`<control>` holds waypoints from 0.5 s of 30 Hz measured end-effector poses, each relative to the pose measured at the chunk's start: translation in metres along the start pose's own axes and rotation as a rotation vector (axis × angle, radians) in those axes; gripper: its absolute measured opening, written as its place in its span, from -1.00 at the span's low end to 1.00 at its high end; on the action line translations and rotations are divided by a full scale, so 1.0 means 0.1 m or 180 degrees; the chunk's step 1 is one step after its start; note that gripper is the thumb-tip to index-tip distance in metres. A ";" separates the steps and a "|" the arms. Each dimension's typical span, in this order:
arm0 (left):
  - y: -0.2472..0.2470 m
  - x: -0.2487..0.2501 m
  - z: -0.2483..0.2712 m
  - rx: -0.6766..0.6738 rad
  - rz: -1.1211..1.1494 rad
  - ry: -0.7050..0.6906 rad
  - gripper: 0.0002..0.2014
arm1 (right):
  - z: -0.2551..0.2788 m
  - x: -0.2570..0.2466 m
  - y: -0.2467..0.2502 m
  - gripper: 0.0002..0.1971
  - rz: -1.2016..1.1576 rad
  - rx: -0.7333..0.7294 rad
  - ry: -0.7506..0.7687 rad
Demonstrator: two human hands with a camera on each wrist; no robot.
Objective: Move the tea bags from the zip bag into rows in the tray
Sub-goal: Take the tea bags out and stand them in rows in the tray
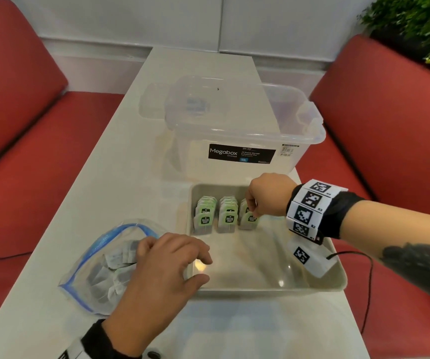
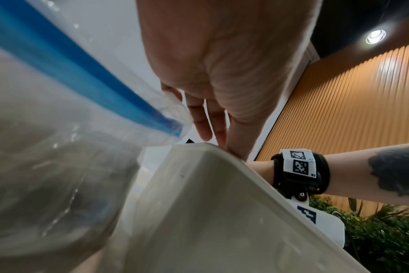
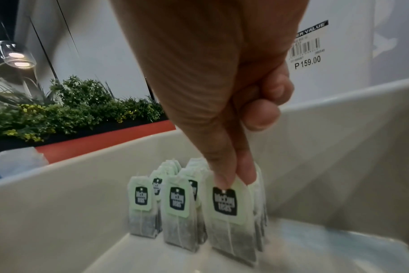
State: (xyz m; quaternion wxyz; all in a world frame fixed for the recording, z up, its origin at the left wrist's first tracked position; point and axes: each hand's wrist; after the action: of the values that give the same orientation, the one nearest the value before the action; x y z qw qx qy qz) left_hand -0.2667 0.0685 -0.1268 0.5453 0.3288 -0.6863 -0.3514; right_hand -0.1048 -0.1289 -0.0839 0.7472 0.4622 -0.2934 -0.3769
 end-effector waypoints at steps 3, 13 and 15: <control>-0.01 -0.02 0.00 -0.0018 0.0049 0.0002 -0.69 | -0.05 -0.01 -0.05 -0.87 0.0055 0.0025 -0.0044; -0.03 -0.01 0.00 -0.0060 0.0139 0.0059 -0.73 | -0.09 0.00 -0.07 -0.82 0.0211 0.0169 -0.0060; -0.03 -0.01 -0.01 -0.0075 0.0147 0.0052 -0.73 | -0.09 0.00 -0.07 -0.82 0.0223 0.0173 -0.0058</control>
State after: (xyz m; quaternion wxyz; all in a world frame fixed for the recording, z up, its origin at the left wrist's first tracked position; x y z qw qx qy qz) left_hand -0.2653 0.0677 -0.1300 0.5627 0.3091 -0.6851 -0.3441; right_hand -0.0995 -0.1267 -0.0943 0.7443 0.4683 -0.3263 -0.3466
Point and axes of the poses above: each hand's wrist, its own z-axis away from the middle knuckle, its own y-axis out of the back of the hand, x = y × z, and after that the axes turned 5 degrees about y, right-handed
